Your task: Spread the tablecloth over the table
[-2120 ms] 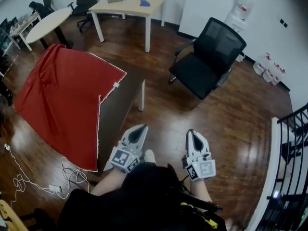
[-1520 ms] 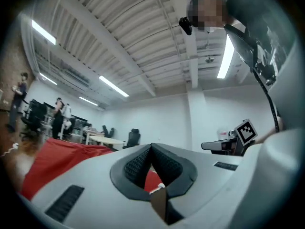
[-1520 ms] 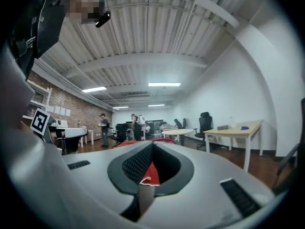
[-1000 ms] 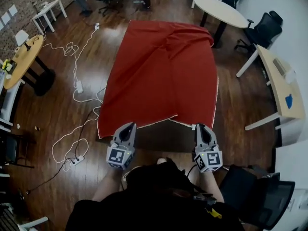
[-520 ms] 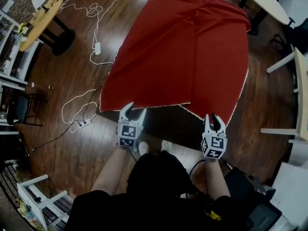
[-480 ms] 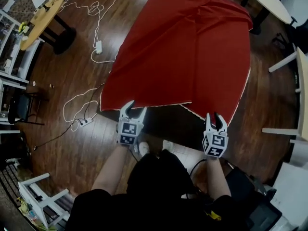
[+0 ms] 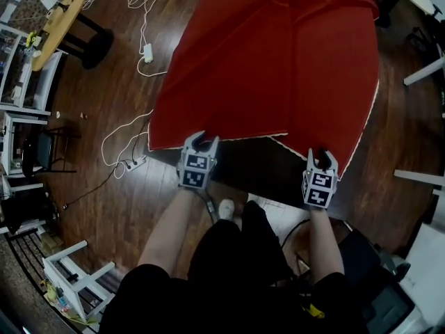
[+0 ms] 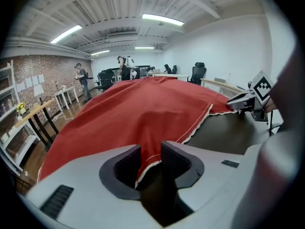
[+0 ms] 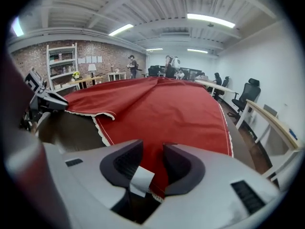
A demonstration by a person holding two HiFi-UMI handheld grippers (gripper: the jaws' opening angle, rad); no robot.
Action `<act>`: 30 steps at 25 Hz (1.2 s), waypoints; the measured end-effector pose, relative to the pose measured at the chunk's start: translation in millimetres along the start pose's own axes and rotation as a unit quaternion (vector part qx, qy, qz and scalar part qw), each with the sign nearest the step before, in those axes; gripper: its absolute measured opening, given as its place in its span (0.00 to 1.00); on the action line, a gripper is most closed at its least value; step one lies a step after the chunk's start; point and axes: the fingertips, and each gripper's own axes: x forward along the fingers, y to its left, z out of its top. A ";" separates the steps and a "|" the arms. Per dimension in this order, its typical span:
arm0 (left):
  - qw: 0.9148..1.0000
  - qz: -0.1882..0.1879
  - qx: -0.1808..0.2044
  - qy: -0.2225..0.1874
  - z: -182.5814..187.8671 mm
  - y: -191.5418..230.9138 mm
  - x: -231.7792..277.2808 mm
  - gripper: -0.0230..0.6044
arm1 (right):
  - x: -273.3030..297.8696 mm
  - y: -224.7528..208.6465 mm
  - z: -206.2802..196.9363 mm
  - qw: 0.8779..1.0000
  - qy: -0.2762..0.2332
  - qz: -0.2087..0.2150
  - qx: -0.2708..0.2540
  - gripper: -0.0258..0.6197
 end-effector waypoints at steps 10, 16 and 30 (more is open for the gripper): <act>0.999 0.002 0.019 0.029 -25.9 21.2 -18.6 0.04 | -35.7 -33.5 -47.4 0.997 0.057 -0.051 -0.034 0.06; 0.999 0.034 0.006 0.040 -43.4 51.4 -36.6 0.04 | -69.7 -94.7 -85.0 0.989 0.093 -0.116 -0.015 0.06; 0.995 0.072 0.012 -0.060 6.4 44.0 -81.7 0.31 | -105.1 -66.3 -39.1 0.993 0.003 -0.119 0.027 0.27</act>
